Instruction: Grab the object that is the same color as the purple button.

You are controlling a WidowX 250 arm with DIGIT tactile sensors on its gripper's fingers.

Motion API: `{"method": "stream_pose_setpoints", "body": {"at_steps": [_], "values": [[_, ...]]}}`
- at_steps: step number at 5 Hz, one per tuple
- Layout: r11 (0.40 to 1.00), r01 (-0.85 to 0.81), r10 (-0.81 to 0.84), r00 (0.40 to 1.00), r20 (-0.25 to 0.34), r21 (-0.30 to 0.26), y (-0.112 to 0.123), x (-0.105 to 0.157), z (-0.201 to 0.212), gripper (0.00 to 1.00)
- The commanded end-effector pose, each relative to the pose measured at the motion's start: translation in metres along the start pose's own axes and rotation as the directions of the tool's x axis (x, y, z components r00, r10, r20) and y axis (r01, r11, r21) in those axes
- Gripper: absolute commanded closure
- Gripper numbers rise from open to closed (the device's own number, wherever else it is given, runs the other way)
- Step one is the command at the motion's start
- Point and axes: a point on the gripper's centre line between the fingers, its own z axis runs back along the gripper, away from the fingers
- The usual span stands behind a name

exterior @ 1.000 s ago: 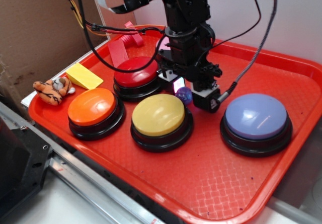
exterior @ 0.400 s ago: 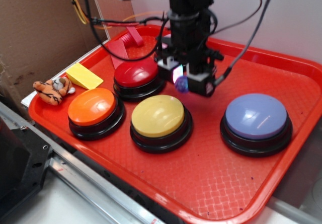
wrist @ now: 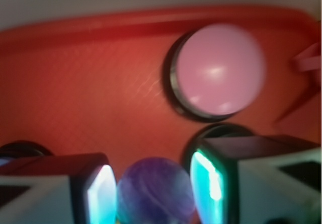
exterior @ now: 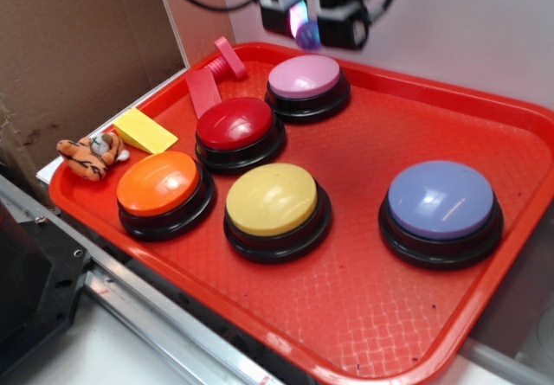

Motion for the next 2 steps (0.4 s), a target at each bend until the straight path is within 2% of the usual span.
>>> {"method": "stream_pose_setpoints", "body": {"at_steps": [1, 2], "values": [[0.999, 0.018, -0.012, 0.979, 0.204, -0.028, -0.0050, -0.0124, 0.0794, 1.00], [0.999, 0.017, -0.010, 0.983, 0.185, -0.035, -0.0075, -0.0204, 0.0756, 1.00]]}}
